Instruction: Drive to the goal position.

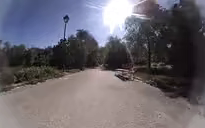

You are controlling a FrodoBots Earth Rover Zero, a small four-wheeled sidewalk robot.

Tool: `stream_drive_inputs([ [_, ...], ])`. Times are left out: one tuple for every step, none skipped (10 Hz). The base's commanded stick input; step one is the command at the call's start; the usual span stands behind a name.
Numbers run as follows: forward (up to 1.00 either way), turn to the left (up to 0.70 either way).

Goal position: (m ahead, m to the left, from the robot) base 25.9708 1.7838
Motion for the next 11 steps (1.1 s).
stream_drive_inputs([
  [1.00, 0.05],
  [1.00, 0.05],
  [1.00, 0.05],
  [1.00, 0.05],
  [1.00, 0.05],
  [1.00, 0.05],
  [1.00, 0.05],
  [1.00, 0.05],
  [1.00, 0.05],
  [1.00, 0.05],
  [1.00, 0.05],
])
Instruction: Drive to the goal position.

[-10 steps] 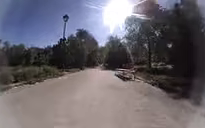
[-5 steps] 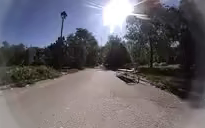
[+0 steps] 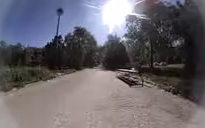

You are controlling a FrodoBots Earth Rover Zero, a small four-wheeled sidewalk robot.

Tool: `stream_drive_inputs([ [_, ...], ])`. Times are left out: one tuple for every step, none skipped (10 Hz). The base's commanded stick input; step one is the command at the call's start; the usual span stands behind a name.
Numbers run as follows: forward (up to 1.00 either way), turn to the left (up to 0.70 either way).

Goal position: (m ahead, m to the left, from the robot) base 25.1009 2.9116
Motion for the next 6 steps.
stream_drive_inputs([
  [1.00, 0.05],
  [1.00, 0.05],
  [1.00, 0.05],
  [1.00, 0.05],
  [1.00, 0.05],
  [1.00, 0.05],
])
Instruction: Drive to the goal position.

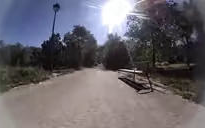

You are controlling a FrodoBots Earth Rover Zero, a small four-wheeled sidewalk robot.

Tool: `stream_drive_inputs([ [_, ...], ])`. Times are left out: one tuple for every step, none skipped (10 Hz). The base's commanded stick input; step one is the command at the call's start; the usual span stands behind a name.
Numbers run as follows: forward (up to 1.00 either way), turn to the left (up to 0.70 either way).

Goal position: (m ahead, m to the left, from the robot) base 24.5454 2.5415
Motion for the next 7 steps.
stream_drive_inputs([
  [1.00, 0.05],
  [1.00, 0.05],
  [1.00, 0.05],
  [1.00, 0.05],
  [1.00, 0.05],
  [1.00, 0.05],
  [1.00, 0.05],
])
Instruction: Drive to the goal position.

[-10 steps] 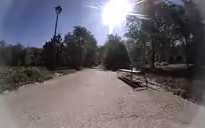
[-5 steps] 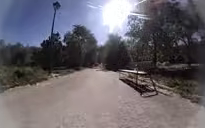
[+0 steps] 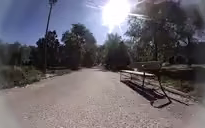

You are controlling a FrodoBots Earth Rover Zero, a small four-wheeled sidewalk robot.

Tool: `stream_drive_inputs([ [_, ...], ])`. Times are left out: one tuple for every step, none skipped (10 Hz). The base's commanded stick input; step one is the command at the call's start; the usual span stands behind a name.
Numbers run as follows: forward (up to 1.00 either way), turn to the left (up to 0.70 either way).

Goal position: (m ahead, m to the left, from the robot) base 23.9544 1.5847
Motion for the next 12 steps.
stream_drive_inputs([
  [1.00, 0.05],
  [1.00, 0.05],
  [1.00, 0.05],
  [1.00, 0.05],
  [1.00, 0.15],
  [1.00, 0.45],
  [1.00, 0.45],
  [1.00, 0.45],
  [1.00, 0.21],
  [1.00, 0.05],
  [1.00, 0.05],
  [1.00, 0.05],
])
